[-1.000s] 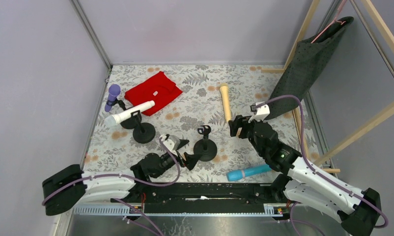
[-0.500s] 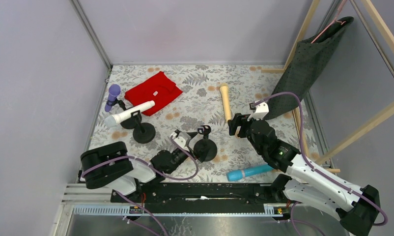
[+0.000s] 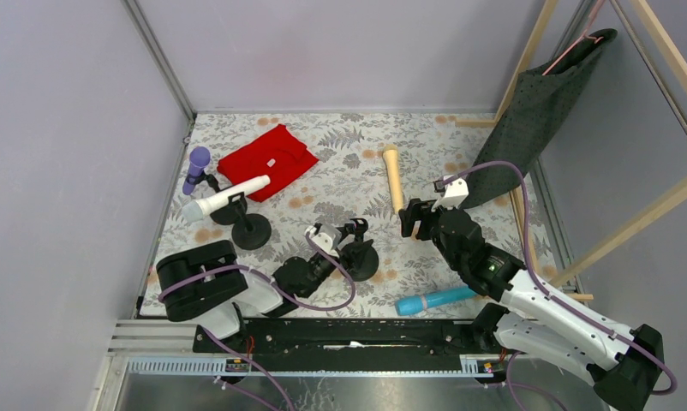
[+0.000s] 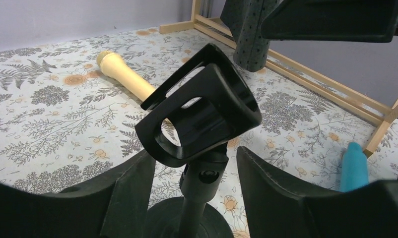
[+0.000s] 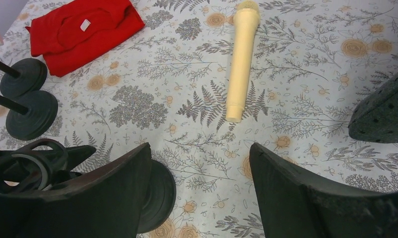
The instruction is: Attach the microphones to the stand
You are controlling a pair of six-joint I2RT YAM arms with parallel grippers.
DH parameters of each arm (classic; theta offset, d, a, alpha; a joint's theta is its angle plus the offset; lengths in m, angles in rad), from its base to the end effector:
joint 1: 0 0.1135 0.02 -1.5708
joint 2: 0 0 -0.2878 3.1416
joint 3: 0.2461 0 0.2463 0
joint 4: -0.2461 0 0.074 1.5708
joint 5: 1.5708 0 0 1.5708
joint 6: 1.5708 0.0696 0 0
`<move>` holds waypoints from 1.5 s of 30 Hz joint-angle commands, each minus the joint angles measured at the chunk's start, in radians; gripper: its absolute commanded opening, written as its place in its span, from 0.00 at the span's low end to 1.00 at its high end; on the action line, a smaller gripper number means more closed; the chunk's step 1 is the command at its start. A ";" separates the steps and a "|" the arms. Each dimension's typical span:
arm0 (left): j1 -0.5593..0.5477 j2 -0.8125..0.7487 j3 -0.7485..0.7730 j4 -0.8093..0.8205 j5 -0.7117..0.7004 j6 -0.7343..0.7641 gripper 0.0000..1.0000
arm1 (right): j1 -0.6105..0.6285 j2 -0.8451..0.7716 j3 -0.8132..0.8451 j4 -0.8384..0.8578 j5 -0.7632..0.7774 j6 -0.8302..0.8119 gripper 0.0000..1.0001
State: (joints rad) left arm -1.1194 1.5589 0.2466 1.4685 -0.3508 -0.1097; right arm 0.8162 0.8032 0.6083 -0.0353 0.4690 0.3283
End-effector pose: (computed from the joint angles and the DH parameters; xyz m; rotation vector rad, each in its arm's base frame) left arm 0.1407 -0.2355 0.2074 0.4346 1.4029 -0.7618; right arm 0.1590 0.1232 0.3022 -0.1018 1.7906 0.4026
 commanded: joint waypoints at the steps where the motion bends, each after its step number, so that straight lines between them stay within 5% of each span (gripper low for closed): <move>1: -0.005 0.014 0.017 0.133 -0.017 -0.022 0.60 | 0.003 -0.005 -0.001 0.024 0.016 -0.022 0.78; 13: -0.003 -0.020 -0.006 0.124 -0.012 -0.001 0.09 | -0.010 0.168 0.095 -0.042 0.063 0.055 0.78; 30: -0.004 -0.400 -0.157 -0.212 0.043 -0.013 0.00 | -0.378 1.020 0.793 -0.201 -0.340 -0.028 0.78; 45: -0.003 -0.568 -0.205 -0.340 0.019 0.008 0.00 | -0.413 1.418 1.221 -0.388 -0.311 -0.124 0.74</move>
State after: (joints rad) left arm -1.1194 1.0264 0.0395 1.0874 -0.3233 -0.1085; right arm 0.4057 2.1754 1.7496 -0.3542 0.1310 0.2394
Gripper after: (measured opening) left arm 0.311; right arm 0.751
